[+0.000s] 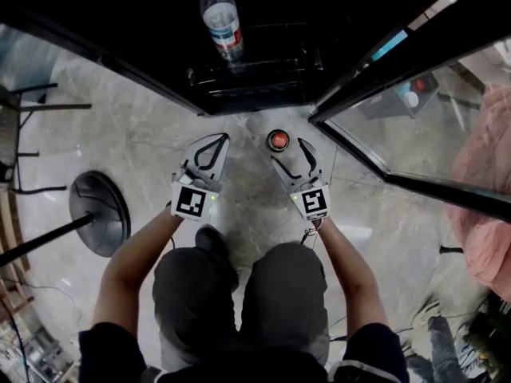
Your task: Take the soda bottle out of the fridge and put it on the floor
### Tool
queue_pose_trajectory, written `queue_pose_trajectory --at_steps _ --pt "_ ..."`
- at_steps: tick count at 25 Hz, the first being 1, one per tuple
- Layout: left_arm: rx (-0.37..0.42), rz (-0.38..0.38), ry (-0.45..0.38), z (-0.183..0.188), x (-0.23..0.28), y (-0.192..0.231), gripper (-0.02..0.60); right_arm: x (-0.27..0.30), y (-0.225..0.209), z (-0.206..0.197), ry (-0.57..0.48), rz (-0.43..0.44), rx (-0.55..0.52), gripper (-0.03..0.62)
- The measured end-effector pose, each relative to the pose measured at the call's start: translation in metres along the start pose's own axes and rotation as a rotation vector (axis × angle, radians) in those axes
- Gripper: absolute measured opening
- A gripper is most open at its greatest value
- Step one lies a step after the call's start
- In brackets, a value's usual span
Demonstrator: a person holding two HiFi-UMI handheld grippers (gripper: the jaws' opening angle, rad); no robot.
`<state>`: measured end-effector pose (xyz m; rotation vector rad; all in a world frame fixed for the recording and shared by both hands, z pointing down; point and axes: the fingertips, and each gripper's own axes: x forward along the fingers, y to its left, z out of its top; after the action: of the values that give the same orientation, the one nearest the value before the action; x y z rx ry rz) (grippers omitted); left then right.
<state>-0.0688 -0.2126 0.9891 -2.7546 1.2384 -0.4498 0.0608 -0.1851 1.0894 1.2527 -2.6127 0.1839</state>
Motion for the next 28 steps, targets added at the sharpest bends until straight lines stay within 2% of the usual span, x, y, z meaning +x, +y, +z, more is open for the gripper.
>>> queue_pose_trajectory --at_steps 6,11,15,18,19,22,25,27,28 --pt "0.006 0.010 -0.012 0.028 -0.009 0.007 0.021 -0.020 -0.001 0.049 -0.039 0.015 -0.043 0.342" --pt "0.038 -0.010 -0.005 0.050 -0.017 0.006 0.021 -0.030 0.000 0.084 -0.063 0.023 -0.076 0.278" --pt "0.016 0.008 -0.012 0.081 -0.028 0.019 0.021 -0.040 0.003 0.123 -0.071 0.024 -0.087 0.267" --pt "-0.008 0.023 -0.022 0.121 -0.038 0.030 0.021 -0.057 0.002 0.167 -0.079 0.018 -0.098 0.219" --pt "-0.014 0.030 -0.026 0.137 -0.042 0.034 0.021 -0.063 0.002 0.183 -0.081 0.014 -0.104 0.160" --pt "0.011 0.036 -0.011 0.185 -0.059 0.042 0.021 -0.082 0.005 0.234 -0.082 0.007 -0.117 0.100" --pt "-0.036 0.056 -0.042 0.238 -0.077 0.045 0.021 -0.102 0.008 0.287 -0.101 -0.002 -0.087 0.086" --pt "-0.009 0.047 -0.026 0.267 -0.088 0.045 0.021 -0.115 0.008 0.319 -0.101 -0.005 -0.088 0.059" --pt "0.007 0.044 -0.014 0.280 -0.093 0.046 0.021 -0.121 0.009 0.332 -0.096 -0.002 -0.096 0.021"
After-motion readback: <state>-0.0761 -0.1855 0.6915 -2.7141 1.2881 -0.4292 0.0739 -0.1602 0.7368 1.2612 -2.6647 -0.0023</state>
